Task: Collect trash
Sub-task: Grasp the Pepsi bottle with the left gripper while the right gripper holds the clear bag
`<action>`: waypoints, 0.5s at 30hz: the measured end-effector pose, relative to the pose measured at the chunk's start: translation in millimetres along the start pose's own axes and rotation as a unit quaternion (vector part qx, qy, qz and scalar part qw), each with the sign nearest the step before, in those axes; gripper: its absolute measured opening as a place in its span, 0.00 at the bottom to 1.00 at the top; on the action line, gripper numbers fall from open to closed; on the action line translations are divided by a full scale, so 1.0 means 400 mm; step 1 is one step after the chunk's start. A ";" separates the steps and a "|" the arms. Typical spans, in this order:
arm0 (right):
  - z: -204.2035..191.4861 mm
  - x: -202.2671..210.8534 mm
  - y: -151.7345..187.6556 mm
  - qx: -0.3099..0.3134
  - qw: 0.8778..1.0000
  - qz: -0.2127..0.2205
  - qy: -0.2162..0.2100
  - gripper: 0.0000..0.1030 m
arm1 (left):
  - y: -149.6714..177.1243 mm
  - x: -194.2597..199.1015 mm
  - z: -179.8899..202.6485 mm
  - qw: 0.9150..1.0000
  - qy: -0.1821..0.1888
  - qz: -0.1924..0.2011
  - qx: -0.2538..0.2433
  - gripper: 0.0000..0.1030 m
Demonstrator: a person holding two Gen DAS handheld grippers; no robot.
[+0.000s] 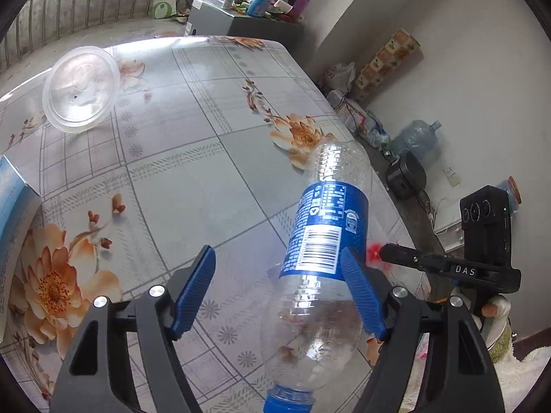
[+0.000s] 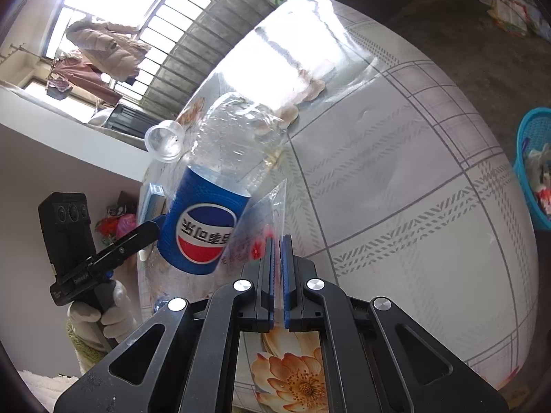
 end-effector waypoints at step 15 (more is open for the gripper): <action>0.016 0.005 0.003 -0.011 1.000 0.001 -0.006 0.02 | 0.006 -0.091 0.074 0.999 0.009 -0.040 -0.024 0.71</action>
Point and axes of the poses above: each gripper's, at about its wrist camera, not at the fingertips, and x roughly against the way its jaws point, z to its right, y to its underside, the point moved 10 cm from there along -x, roughly the way its jaws point, and after that the axes turned 8 degrees about y, right-handed, at the moved point
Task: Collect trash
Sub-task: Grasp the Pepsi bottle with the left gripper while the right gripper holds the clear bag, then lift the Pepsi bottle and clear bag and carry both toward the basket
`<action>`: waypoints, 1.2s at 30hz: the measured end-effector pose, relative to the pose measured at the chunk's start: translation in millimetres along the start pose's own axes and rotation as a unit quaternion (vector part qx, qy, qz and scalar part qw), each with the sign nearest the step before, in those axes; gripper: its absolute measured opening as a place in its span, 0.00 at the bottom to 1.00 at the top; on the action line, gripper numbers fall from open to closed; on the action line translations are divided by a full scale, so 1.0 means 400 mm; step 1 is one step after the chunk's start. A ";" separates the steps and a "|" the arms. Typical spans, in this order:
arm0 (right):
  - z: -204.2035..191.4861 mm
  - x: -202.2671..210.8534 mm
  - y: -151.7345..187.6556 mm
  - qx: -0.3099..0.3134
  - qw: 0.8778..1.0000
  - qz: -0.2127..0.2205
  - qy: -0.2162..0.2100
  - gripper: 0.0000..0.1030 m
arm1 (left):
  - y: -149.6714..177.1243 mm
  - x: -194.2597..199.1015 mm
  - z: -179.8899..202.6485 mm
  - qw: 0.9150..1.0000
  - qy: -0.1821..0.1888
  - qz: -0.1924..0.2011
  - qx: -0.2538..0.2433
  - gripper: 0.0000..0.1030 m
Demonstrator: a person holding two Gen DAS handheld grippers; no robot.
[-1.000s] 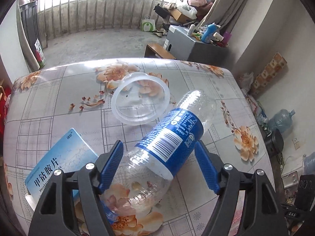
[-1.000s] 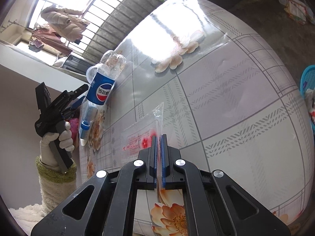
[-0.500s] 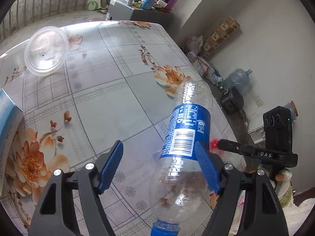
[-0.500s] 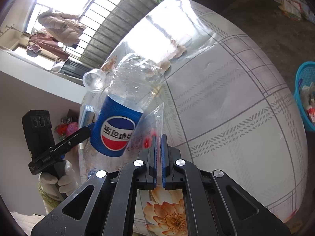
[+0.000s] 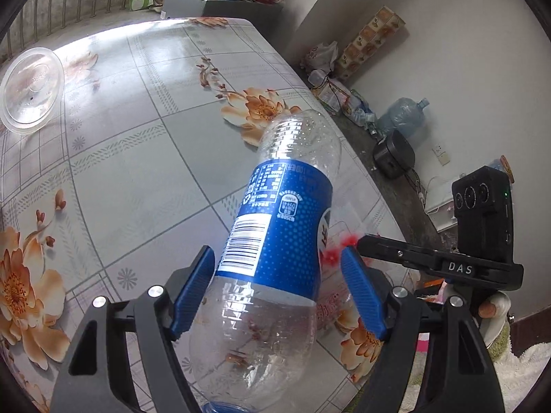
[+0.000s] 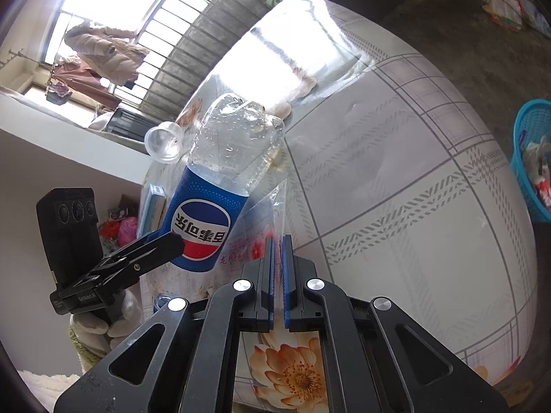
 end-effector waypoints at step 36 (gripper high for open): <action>0.001 0.020 0.013 -0.015 1.000 0.003 -0.023 0.03 | -0.007 0.031 -0.025 0.996 0.009 0.085 0.025 0.59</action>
Point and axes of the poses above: each gripper's, at about its wrist camera, not at the fingertips, and x roughly against the way its jaws point, z to its right, y to its underside, the point moved 10 cm from there along -x, roughly the way its jaws point, and after that the axes turned 8 degrees about y, right-handed, at the moved point
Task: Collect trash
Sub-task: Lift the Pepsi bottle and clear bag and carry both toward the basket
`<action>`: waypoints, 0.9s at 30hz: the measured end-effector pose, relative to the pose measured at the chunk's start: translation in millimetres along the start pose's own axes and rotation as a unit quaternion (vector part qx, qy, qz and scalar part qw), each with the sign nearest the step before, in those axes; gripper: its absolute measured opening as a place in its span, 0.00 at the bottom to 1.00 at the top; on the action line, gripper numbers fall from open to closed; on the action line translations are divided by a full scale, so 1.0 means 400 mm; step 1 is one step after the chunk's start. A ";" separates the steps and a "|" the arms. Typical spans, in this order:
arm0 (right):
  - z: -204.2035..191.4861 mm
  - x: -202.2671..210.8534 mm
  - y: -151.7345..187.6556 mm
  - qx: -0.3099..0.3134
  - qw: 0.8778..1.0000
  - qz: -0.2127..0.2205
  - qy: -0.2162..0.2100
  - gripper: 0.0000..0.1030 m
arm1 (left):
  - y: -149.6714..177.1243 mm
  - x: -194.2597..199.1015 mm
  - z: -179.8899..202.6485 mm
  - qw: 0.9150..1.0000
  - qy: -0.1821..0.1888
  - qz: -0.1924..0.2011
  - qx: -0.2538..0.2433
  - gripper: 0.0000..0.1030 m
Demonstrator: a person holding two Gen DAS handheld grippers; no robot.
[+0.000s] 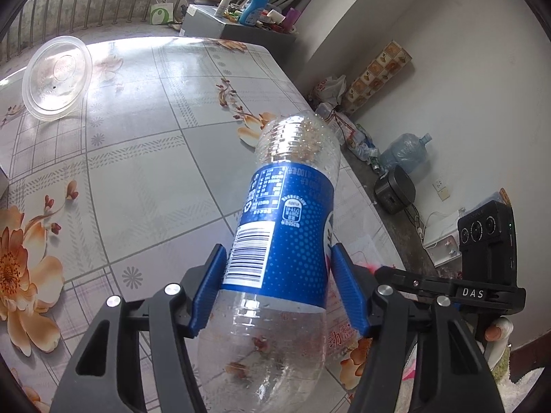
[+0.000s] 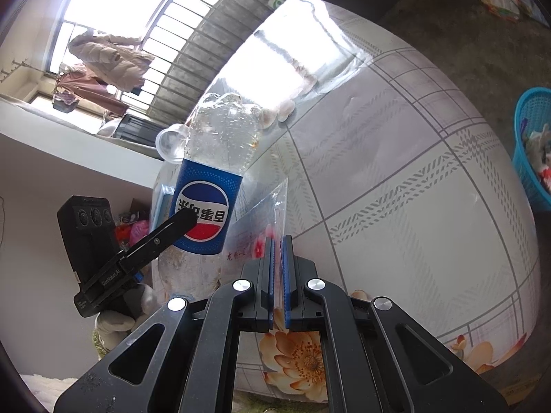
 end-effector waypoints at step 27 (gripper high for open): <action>0.274 0.284 -0.100 -0.116 0.980 0.161 0.014 0.02 | -0.177 -0.087 0.349 0.986 0.075 -0.011 -0.146 0.59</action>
Point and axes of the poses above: each gripper's, at about its wrist camera, not at the fingertips, and x roughly against the way its jaws point, z to its right, y to its underside, the point moved 10 cm from there along -x, roughly the way its jaws point, and after that the axes turned 8 degrees about y, right-handed, at the moved point
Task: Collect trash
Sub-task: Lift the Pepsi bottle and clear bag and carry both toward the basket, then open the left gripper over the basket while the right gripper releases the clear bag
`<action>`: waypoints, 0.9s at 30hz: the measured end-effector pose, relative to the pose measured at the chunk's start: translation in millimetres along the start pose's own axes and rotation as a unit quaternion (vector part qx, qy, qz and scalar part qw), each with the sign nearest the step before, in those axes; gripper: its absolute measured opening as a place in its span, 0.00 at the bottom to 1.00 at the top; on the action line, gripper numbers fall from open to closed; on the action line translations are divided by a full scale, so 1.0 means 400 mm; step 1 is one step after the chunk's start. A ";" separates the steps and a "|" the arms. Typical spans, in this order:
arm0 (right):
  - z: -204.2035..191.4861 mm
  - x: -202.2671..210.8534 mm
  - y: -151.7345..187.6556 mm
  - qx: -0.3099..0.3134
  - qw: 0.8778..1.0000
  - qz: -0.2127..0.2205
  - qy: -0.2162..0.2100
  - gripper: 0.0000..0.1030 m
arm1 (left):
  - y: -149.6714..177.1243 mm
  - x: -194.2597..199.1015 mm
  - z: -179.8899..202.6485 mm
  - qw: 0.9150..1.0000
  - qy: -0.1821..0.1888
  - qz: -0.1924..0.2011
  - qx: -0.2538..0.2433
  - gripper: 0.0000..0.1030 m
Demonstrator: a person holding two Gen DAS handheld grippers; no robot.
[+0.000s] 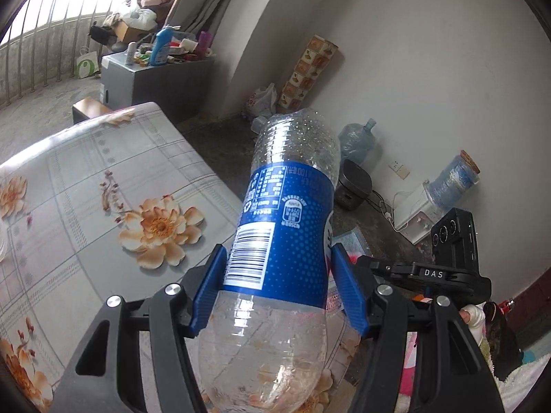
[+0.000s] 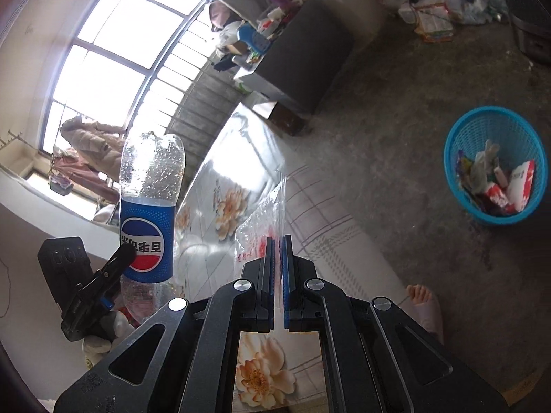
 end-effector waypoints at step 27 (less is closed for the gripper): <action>0.908 -0.120 -0.133 -0.364 0.905 0.059 0.212 0.47 | 0.025 -0.958 0.252 0.958 0.047 -0.270 -0.081 0.76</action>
Point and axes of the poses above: each gripper's, at about its wrist camera, not at the fingertips, and x roughly against the way its jaws point, z to its right, y to its underside, the point moved 10 cm from there along -x, roughly the way its jaws point, and after that the axes turned 8 degrees about y, right-handed, at the moved point
